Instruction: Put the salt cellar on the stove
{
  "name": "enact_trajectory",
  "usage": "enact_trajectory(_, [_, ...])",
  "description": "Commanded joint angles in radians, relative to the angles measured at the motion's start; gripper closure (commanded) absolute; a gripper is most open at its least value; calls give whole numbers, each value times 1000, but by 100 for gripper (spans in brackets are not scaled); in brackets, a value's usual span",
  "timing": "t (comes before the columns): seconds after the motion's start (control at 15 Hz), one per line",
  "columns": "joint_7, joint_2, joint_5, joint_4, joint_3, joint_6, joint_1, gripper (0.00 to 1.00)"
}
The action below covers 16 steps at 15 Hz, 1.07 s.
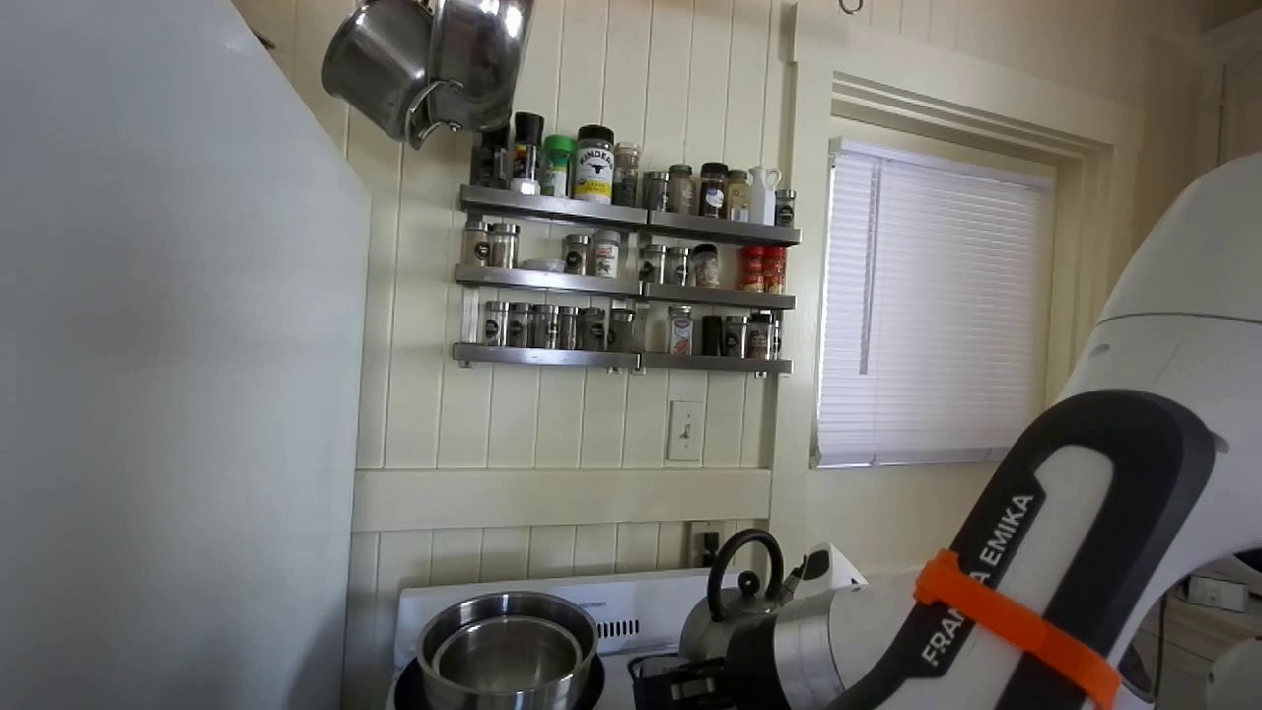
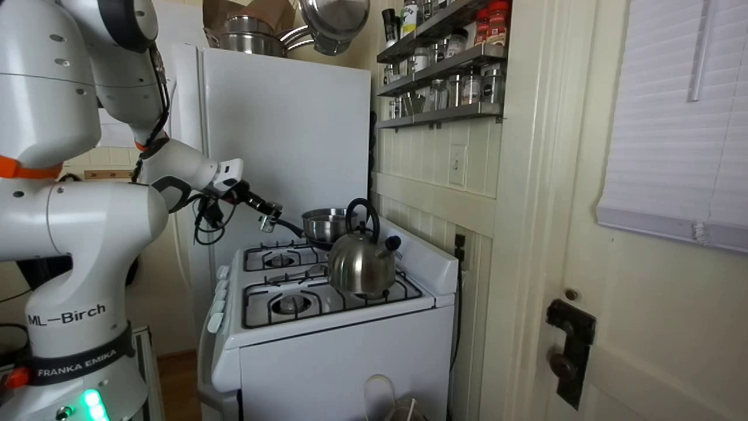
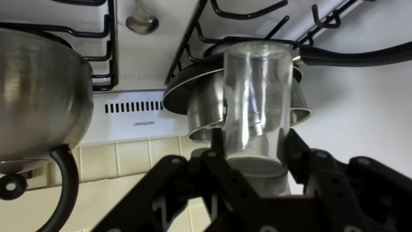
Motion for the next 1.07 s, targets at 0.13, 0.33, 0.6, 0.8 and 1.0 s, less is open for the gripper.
enact_trajectory(0.13, [172,184,-14,0,282,110,-309,77])
enact_trajectory(0.33, [243,268,-25,1,374,185,-410,77])
enact_trajectory(0.6, [256,278,-58,2,460,209,-498,52])
enact_trajectory(0.8, [300,306,-88,7,485,226,-519,52])
enact_trajectory(1.0, [312,337,-86,27,484,260,-528,77])
